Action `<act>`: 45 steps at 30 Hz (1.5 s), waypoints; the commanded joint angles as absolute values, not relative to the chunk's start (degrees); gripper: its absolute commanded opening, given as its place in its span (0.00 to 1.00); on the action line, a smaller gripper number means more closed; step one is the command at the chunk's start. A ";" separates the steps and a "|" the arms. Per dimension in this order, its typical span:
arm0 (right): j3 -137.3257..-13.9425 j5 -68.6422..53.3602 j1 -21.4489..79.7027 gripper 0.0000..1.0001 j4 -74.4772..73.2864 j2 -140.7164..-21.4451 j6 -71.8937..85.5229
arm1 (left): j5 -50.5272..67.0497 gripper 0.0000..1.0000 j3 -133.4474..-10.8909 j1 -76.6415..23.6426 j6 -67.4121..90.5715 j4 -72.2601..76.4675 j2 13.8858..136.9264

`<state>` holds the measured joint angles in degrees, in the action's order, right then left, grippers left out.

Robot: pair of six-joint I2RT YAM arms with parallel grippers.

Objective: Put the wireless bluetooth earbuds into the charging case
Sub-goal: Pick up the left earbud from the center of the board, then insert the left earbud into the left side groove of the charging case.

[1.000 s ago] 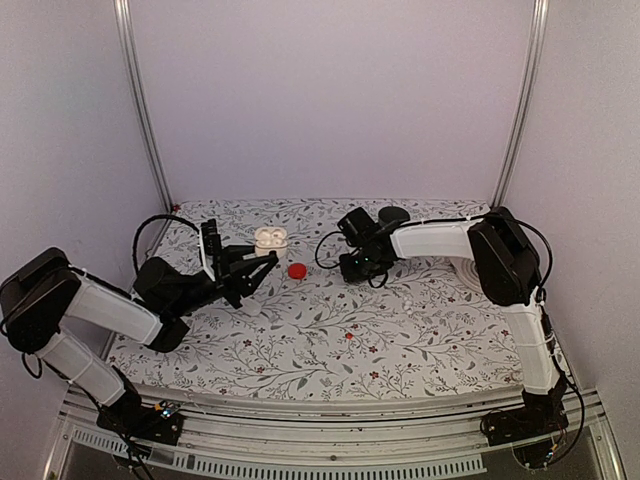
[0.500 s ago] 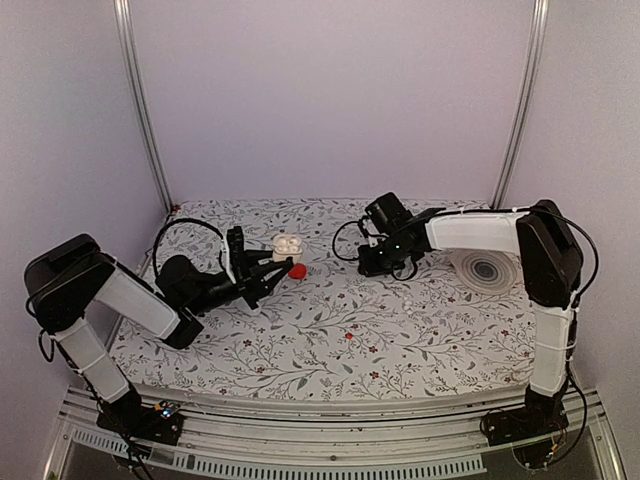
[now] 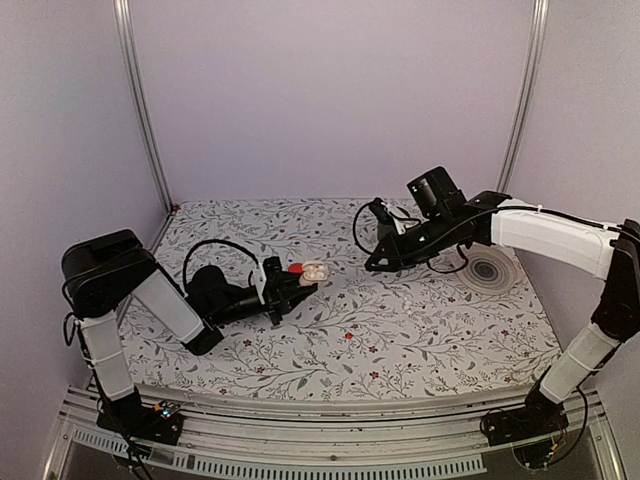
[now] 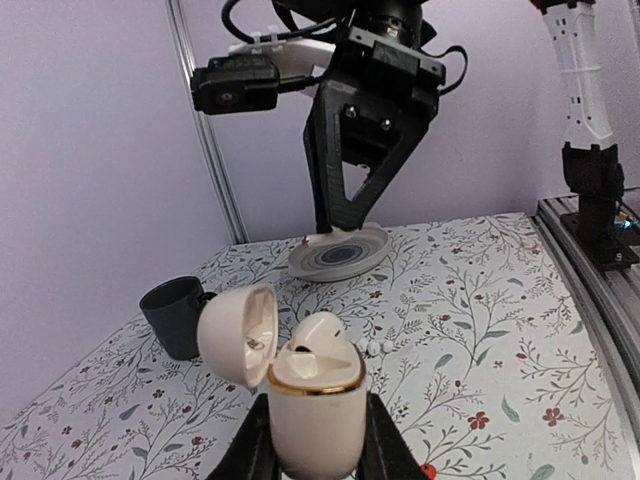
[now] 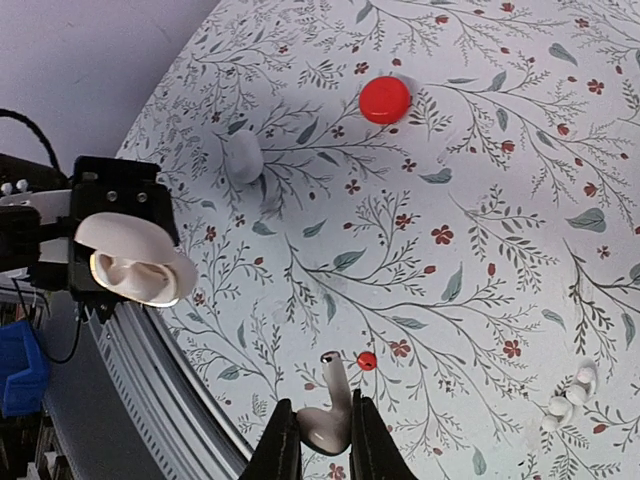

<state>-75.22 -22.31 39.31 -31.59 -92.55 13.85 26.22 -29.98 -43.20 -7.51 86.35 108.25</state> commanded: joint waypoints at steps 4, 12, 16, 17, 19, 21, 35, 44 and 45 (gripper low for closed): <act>-73.05 -36.71 39.11 0.11 -37.16 -86.49 10.67 | 25.32 0.00 -32.80 -46.02 -16.52 101.63 110.98; -74.35 -43.40 39.31 0.12 -41.68 -86.33 8.71 | 26.19 0.00 -33.97 -48.24 -20.96 99.42 111.91; -75.87 -44.86 40.52 0.12 -42.90 -87.96 8.14 | 26.36 0.00 -34.19 -49.29 -22.05 99.58 112.15; -76.31 -44.94 40.86 0.12 -43.35 -88.55 7.95 | 26.44 0.00 -34.30 -49.37 -22.08 99.58 112.15; -77.15 -44.95 41.46 0.12 -43.77 -89.69 7.71 | 26.86 0.00 -34.43 -49.67 -22.31 99.20 112.15; -77.69 -45.44 41.81 0.12 -43.85 -90.53 7.65 | 27.38 0.00 -34.75 -50.01 -22.77 97.98 113.65; -80.74 -43.11 42.35 0.12 -48.68 -93.79 5.01 | 35.04 0.00 -38.08 -50.45 -12.46 94.90 117.37; -81.12 -39.88 43.94 0.11 -50.29 -94.57 4.72 | 46.35 0.00 -39.74 -47.80 0.77 97.31 118.91; -81.57 -39.56 44.09 0.11 -50.64 -94.79 4.62 | 47.05 0.00 -39.91 -47.67 1.40 96.89 118.92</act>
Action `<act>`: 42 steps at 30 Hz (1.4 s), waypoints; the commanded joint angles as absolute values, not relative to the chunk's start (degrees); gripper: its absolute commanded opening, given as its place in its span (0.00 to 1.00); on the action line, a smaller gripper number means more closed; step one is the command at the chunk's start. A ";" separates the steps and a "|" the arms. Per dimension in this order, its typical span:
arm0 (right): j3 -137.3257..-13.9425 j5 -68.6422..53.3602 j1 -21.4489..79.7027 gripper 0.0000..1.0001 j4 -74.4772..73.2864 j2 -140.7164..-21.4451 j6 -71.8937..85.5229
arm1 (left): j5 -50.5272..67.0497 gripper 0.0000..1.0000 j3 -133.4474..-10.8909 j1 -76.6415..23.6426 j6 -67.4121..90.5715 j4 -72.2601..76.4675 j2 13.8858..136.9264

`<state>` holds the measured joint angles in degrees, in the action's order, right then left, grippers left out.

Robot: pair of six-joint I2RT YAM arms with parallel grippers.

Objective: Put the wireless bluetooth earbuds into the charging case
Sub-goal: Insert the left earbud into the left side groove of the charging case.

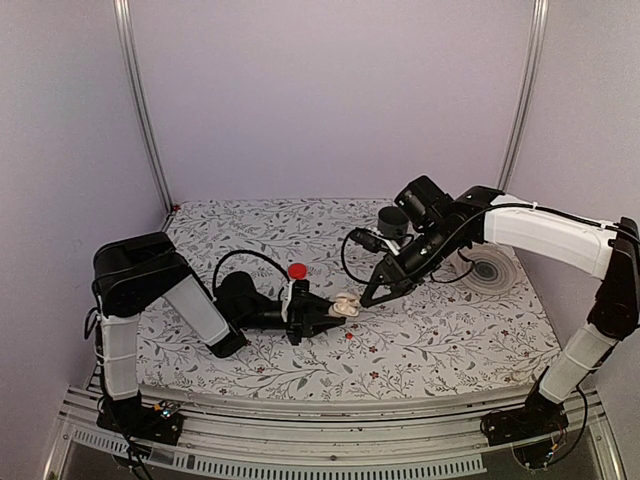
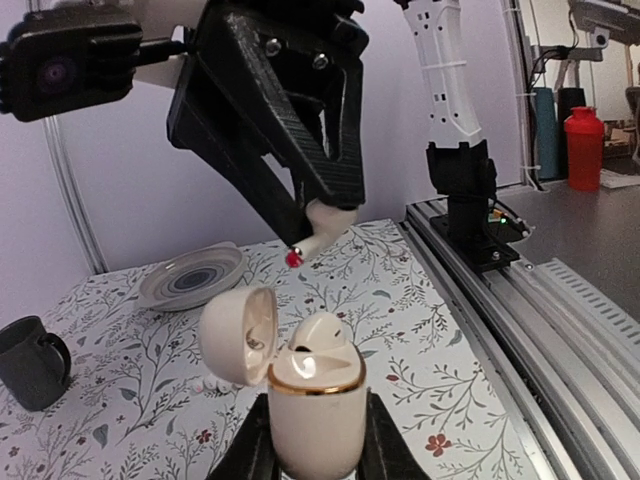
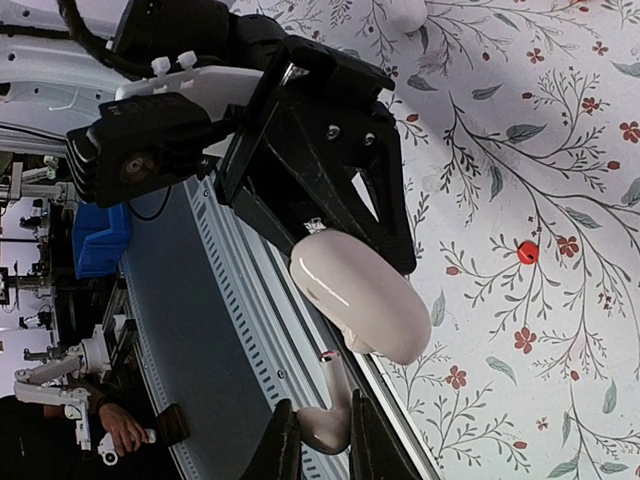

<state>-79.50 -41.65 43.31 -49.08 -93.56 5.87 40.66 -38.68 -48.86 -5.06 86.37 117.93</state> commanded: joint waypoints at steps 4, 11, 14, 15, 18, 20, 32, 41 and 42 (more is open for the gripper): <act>-82.73 -38.57 45.09 0.11 -51.45 -95.41 4.19 | 50.03 0.00 -40.72 -47.04 5.01 96.88 119.75; -84.17 -35.50 47.09 0.10 -52.90 -96.49 3.92 | 55.82 0.00 -42.44 -46.40 10.82 96.41 121.18; -84.46 -34.55 47.87 0.10 -53.43 -96.85 3.63 | 57.29 0.00 -42.99 -46.26 13.42 96.24 121.58; -84.46 -34.26 48.15 0.10 -53.52 -96.92 3.54 | 58.02 0.00 -43.43 -46.11 14.51 95.67 121.70; -84.46 -33.74 48.67 0.10 -53.67 -96.99 3.44 | 60.69 0.00 -44.45 -45.88 17.91 95.49 122.28; -84.46 -33.28 48.91 0.10 -53.79 -96.94 3.43 | 61.47 0.00 -44.45 -45.78 19.07 95.53 122.41; -85.63 -31.84 50.90 0.10 -54.51 -97.98 2.77 | 66.54 0.00 -46.04 -45.79 22.37 92.20 123.13; -87.37 -30.52 52.51 0.10 -55.44 -99.27 2.81 | 67.78 0.00 -46.29 -46.02 22.30 91.63 123.32; -87.63 -30.51 52.72 0.10 -55.48 -99.50 2.81 | 67.62 0.00 -46.31 -46.04 21.99 91.36 123.19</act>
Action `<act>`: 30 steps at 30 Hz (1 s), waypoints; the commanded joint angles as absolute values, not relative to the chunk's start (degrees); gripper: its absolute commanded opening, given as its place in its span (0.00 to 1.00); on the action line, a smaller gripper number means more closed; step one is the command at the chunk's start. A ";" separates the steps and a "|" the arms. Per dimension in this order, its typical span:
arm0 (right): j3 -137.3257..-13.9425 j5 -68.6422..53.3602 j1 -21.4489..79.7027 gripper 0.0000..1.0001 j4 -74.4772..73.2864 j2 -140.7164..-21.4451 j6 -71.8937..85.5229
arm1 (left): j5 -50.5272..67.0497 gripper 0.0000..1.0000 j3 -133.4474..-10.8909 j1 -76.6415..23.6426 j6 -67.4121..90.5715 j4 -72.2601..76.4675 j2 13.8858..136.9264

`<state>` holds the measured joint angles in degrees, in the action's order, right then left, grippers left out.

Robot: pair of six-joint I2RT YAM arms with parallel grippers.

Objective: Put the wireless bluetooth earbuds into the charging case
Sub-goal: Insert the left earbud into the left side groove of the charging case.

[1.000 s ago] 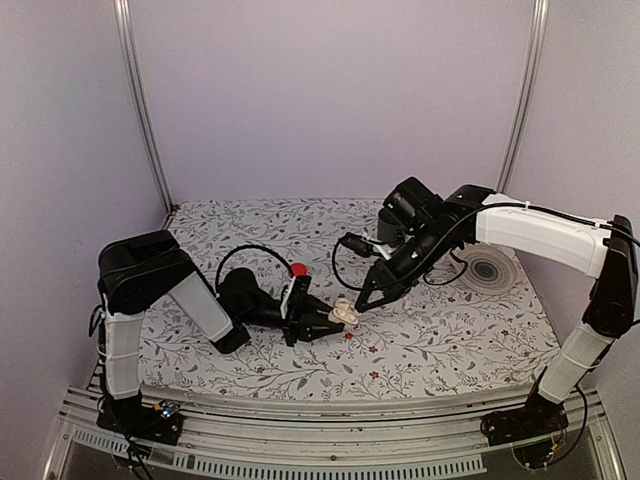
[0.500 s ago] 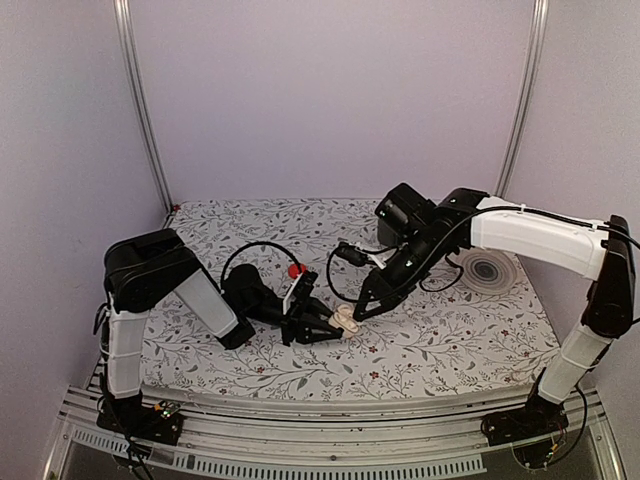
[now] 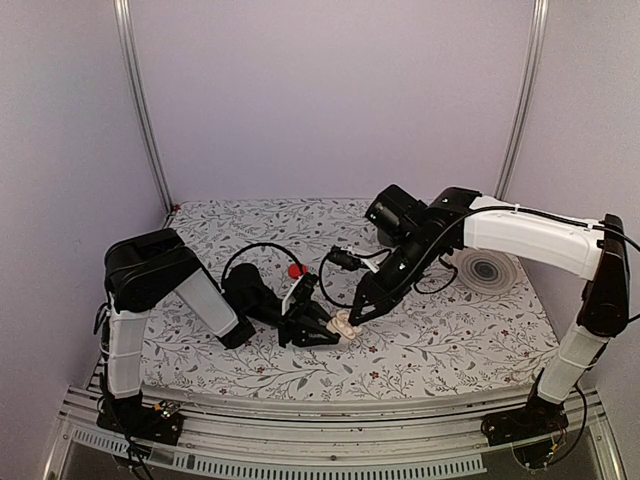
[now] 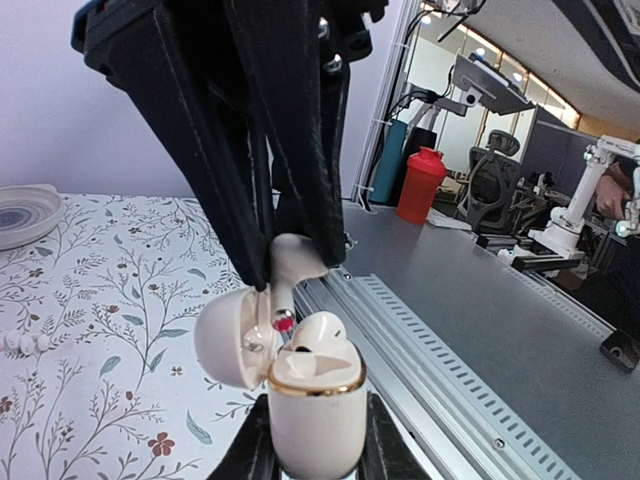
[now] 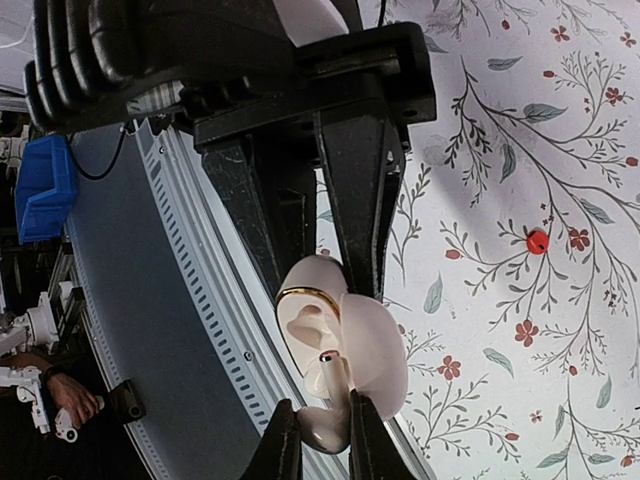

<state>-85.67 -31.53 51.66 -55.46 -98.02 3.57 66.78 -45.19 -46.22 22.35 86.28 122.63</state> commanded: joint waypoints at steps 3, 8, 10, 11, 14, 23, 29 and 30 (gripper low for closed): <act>-88.60 -30.48 53.16 0.09 -55.63 -100.31 2.72 | 67.46 0.00 -46.72 -46.17 20.82 89.45 122.98; -89.22 -30.23 53.52 0.09 -55.83 -101.33 2.55 | 67.26 0.00 -47.10 -46.46 19.47 87.41 122.62; -89.54 -30.17 53.80 0.09 -55.98 -101.67 2.46 | 67.24 0.00 -47.11 -46.46 19.24 86.93 122.52; -89.56 -30.12 53.93 0.09 -56.00 -101.83 2.40 | 67.19 0.00 -47.11 -46.44 19.25 86.92 122.61; -89.65 -29.92 54.41 0.09 -56.12 -102.15 2.37 | 67.15 0.00 -47.29 -46.46 19.40 86.74 122.76; -90.18 -29.04 55.28 0.09 -56.53 -103.35 2.14 | 67.13 0.00 -48.06 -46.49 20.48 86.43 123.13; -89.58 -28.42 55.58 0.09 -56.62 -103.38 2.28 | 67.30 0.00 -48.34 -46.56 21.51 86.90 123.30; -89.30 -27.92 55.57 0.09 -56.64 -103.37 2.37 | 67.32 0.00 -48.22 -46.53 21.46 87.04 123.27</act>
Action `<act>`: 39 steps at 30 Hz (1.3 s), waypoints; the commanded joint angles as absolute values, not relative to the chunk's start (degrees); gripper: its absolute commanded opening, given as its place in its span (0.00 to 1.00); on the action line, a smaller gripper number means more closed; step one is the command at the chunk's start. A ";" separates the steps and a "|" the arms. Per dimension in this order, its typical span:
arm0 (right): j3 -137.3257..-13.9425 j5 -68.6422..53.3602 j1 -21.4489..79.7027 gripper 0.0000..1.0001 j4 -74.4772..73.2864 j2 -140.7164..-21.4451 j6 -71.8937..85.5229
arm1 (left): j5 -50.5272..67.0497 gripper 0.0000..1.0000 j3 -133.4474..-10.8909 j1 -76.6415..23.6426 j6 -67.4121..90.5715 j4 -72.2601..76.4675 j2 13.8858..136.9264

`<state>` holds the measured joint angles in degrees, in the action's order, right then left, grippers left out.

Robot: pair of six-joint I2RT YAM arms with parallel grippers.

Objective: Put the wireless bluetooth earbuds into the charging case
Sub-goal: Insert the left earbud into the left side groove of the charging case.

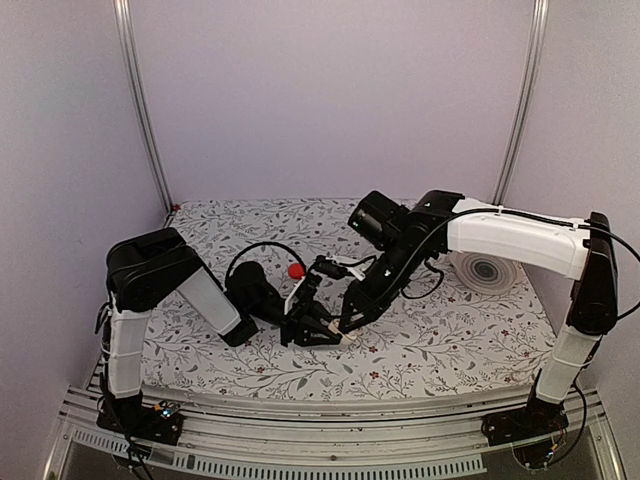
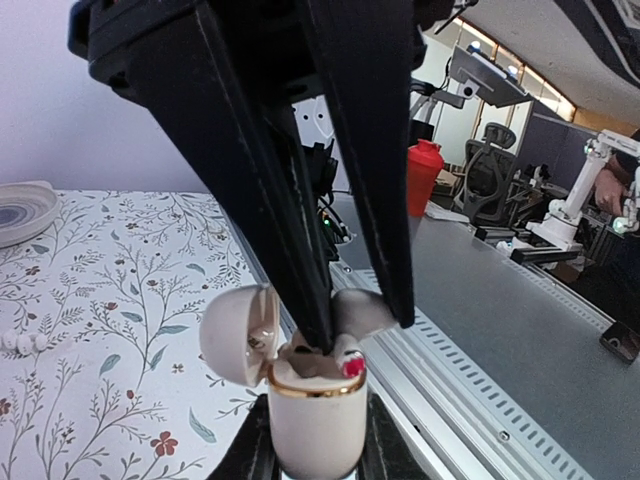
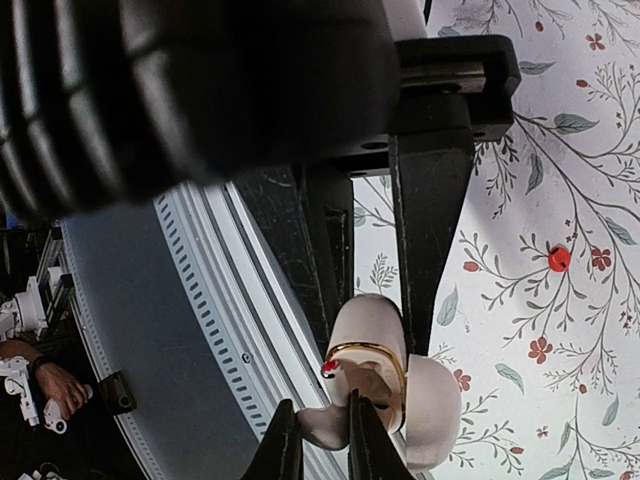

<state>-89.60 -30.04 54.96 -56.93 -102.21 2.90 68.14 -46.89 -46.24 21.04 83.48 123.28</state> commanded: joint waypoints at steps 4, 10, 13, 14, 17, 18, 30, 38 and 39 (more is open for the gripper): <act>-88.71 -25.81 55.58 0.09 -56.45 -103.05 3.10 | 67.50 0.00 -47.51 -46.62 20.82 87.71 122.85; -87.89 -24.24 54.53 0.09 -56.41 -102.41 3.81 | 67.07 0.00 -45.20 -46.75 19.17 89.70 121.46; -88.52 -24.04 54.48 0.09 -56.63 -102.31 3.83 | 66.78 0.00 -45.09 -46.83 18.58 88.19 121.20; -88.63 -24.40 54.50 0.09 -56.69 -102.45 3.93 | 66.39 0.00 -44.98 -46.84 18.47 88.20 121.27; -88.69 -24.60 54.56 0.09 -56.54 -102.76 4.00 | 65.53 0.00 -45.08 -46.80 18.52 88.50 121.55; -88.75 -24.37 54.56 0.09 -56.44 -102.87 4.18 | 65.20 0.00 -45.23 -46.83 18.61 88.61 121.55; -90.09 -20.79 54.50 0.28 -55.57 -102.91 6.09 | 59.65 0.00 -45.11 -47.05 19.44 94.24 122.58; -89.77 -17.52 54.58 0.35 -51.68 -101.20 10.76 | 55.86 0.00 -44.50 -47.03 18.87 96.72 122.63; -89.67 -17.23 54.56 0.36 -51.09 -100.79 11.13 | 55.14 0.00 -44.41 -47.12 18.51 96.87 122.56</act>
